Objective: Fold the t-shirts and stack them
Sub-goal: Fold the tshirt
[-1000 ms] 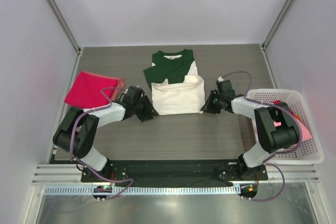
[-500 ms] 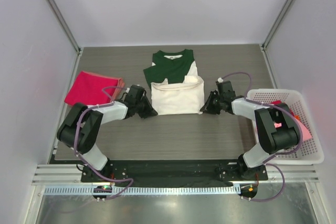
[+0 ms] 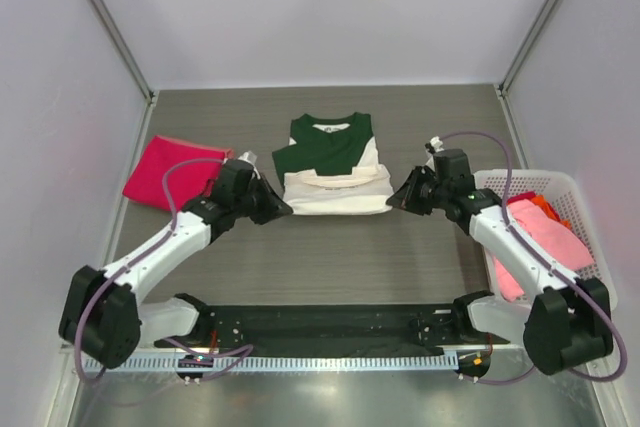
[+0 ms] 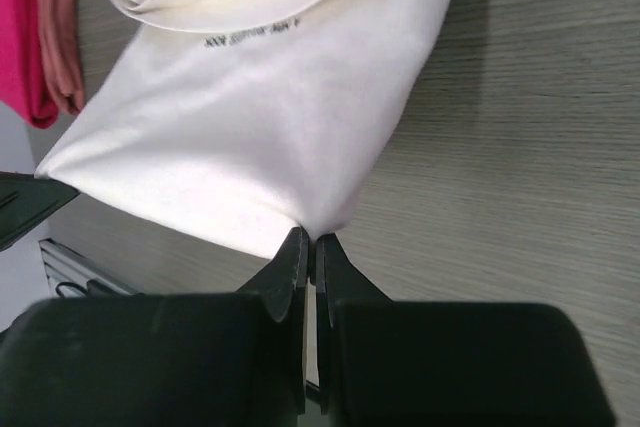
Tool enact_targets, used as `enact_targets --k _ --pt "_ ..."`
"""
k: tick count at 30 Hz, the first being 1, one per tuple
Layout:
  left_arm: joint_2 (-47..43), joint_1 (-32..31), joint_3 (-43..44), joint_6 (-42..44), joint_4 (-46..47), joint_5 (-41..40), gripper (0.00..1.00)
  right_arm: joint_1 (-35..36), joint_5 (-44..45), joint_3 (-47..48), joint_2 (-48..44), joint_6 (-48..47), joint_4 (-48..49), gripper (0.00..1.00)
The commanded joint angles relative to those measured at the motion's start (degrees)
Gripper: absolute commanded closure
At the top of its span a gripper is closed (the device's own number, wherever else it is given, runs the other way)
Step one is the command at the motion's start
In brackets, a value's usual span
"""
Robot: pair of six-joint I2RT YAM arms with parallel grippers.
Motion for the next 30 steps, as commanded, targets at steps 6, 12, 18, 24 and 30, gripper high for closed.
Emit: enact_targets --k 6,12,18,24,30 --pt "-13.8 -1.1 4.0 0.8 -14.0 4.6 1.00 0.0 -1.7 5.7 -12.1 0.1 -12.7 0.99" --pt "-20.2 -1.9 4.1 -1.1 -18.1 6.1 1.00 0.1 -1.3 7.8 -16.8 0.5 -17.1 0.99" --pt "-19.1 -1.8 7.4 -0.4 -19.5 4.9 1.00 0.0 1.6 11.1 -14.1 0.0 -17.5 0.99" --pt "-9.6 -0.6 14.1 2.2 -18.9 3.6 1.00 -0.1 5.7 17.1 -7.2 -1.3 -16.2 0.99" --pt "1.5 2.5 23.2 5.4 -18.9 2.9 1.00 -0.1 8.3 23.9 3.2 -2.1 -13.3 0.99"
